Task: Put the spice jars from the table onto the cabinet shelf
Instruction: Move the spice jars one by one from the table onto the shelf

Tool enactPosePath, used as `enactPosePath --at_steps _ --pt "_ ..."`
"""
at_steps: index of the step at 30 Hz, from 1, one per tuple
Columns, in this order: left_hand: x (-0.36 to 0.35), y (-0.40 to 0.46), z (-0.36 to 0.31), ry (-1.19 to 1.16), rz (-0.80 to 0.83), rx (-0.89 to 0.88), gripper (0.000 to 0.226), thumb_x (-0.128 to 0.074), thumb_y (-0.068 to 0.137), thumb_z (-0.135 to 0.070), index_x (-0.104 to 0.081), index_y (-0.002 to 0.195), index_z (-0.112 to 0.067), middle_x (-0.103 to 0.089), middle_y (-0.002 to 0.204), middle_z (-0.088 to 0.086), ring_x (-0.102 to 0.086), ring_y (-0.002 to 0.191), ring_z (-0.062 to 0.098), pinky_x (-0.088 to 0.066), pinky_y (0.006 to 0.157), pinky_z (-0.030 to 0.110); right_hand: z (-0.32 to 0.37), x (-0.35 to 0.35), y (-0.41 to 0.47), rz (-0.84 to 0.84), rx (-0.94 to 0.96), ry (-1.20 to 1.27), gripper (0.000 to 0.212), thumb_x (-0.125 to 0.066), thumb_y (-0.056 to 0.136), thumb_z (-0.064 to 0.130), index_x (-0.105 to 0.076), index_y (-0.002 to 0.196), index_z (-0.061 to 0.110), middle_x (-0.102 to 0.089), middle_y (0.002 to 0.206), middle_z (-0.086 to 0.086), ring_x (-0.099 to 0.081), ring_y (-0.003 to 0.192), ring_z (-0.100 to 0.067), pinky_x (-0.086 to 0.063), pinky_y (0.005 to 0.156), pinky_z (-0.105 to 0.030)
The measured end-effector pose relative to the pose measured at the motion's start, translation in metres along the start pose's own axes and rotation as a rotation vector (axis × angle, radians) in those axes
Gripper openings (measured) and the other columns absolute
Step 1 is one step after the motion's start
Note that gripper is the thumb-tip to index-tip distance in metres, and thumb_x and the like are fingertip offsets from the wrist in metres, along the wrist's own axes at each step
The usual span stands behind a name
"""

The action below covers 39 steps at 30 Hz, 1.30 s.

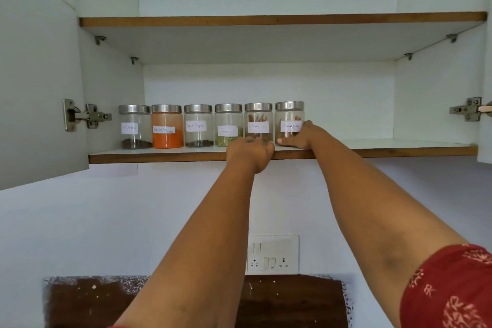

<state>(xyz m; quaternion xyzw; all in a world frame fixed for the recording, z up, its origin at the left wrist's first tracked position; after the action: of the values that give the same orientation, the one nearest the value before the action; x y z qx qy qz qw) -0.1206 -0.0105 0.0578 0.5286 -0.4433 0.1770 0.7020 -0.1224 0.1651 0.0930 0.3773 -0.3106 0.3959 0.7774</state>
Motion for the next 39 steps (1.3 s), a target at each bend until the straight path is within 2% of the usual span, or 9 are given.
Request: enactPosePath --at_steps 4,9,14,16,20,23,26,32,39 --pt "-0.003 0.002 0.0 -0.016 -0.008 0.002 0.057 -0.017 0.102 -0.045 -0.056 0.126 -0.012 -0.06 0.126 0.013 -0.054 0.115 0.029 -0.043 0.085 0.039 0.0 -0.002 0.003 0.012 -0.021 -0.043 0.107 -0.07 0.064 0.073 -0.036 0.143 0.01 -0.049 0.138 -0.012 -0.051 0.123 -0.031 -0.043 0.102 -0.044" --pt "-0.004 0.0 0.0 -0.035 -0.034 0.005 0.059 -0.015 0.102 -0.048 -0.057 0.125 -0.013 -0.061 0.126 0.013 -0.055 0.115 0.029 -0.042 0.085 0.038 0.0 -0.002 -0.016 -0.113 -0.076 0.031 0.122 -0.06 0.072 0.075 -0.001 0.153 0.007 -0.041 0.147 -0.016 -0.045 0.13 -0.035 -0.04 0.102 -0.044" --pt "0.001 -0.01 0.001 -0.082 0.013 -0.019 0.069 -0.013 0.1 -0.058 -0.049 0.136 -0.013 -0.054 0.138 0.015 -0.049 0.126 0.033 -0.039 0.101 0.044 -0.013 -0.017 -0.07 -0.534 0.182 -0.19 0.062 -0.023 0.097 0.058 -0.047 0.135 0.016 -0.068 0.11 -0.012 -0.062 0.101 -0.031 -0.043 0.082 -0.038" --pt "-0.001 -0.023 0.001 -0.075 -0.003 -0.049 0.064 -0.02 0.101 -0.056 -0.043 0.142 -0.013 -0.048 0.144 0.015 -0.043 0.132 0.033 -0.032 0.108 0.044 -0.026 -0.039 -0.096 -0.666 0.309 -0.191 0.06 -0.019 0.096 0.051 -0.058 0.125 0.016 -0.066 0.11 -0.011 -0.058 0.107 -0.032 -0.037 0.096 -0.042" --pt "-0.022 -0.075 -0.012 -0.291 -0.18 -0.129 0.063 -0.043 0.099 -0.043 -0.028 0.151 -0.009 -0.024 0.157 0.017 -0.02 0.145 0.034 -0.017 0.118 0.046 -0.047 -0.096 -0.148 -0.54 0.306 -0.025 0.059 -0.04 0.097 0.051 -0.033 0.148 0.022 -0.023 0.157 -0.005 -0.015 0.147 -0.027 -0.014 0.115 -0.039" --pt "-0.054 -0.134 -0.023 -0.547 -0.176 -0.144 0.062 -0.044 0.1 -0.039 -0.026 0.152 -0.011 -0.017 0.161 0.015 -0.013 0.149 0.031 -0.007 0.12 0.046 -0.083 -0.154 -0.213 -0.496 0.072 0.069 0.05 -0.045 0.094 0.05 -0.044 0.138 0.026 -0.039 0.147 -0.004 -0.03 0.14 -0.025 -0.017 0.118 -0.047" --pt "-0.105 -0.206 -0.031 -0.566 -0.008 -0.106 0.066 -0.043 0.1 -0.042 -0.019 0.154 -0.012 -0.016 0.161 0.013 -0.012 0.149 0.03 -0.005 0.121 0.044 -0.133 -0.213 -0.285 -0.312 -0.207 0.037 0.045 -0.048 0.093 0.047 -0.047 0.133 0.027 -0.045 0.139 -0.004 -0.038 0.131 -0.024 -0.026 0.114 -0.046" --pt "-0.198 -0.353 -0.078 -0.676 0.647 0.107 0.077 -0.052 0.094 -0.049 -0.019 0.152 -0.01 -0.024 0.154 0.015 -0.023 0.142 0.034 -0.028 0.114 0.044 -0.218 -0.244 -0.396 -0.062 -0.293 -0.168 0.045 -0.052 0.091 0.046 -0.047 0.132 0.026 -0.042 0.137 -0.005 -0.036 0.129 -0.025 -0.031 0.108 -0.043" --pt "-0.246 -0.446 -0.128 -0.748 0.877 0.1 0.079 -0.057 0.092 -0.048 -0.024 0.149 -0.005 -0.029 0.152 0.017 -0.029 0.14 0.035 -0.028 0.115 0.046 -0.284 -0.229 -0.474 0.048 -0.597 -0.257 0.057 -0.061 0.087 0.046 -0.041 0.137 0.026 -0.033 0.144 -0.009 -0.03 0.133 -0.031 -0.033 0.104 -0.048"
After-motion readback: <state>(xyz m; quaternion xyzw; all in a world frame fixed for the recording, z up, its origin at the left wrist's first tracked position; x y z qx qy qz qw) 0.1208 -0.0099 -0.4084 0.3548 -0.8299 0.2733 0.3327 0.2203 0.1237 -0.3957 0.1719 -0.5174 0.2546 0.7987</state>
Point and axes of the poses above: each hand's wrist, its own y-axis towards the middle knuckle, its own x-axis out of the back of the hand, z = x × y, the point moved 1 cm from there along y, towards the middle knuckle
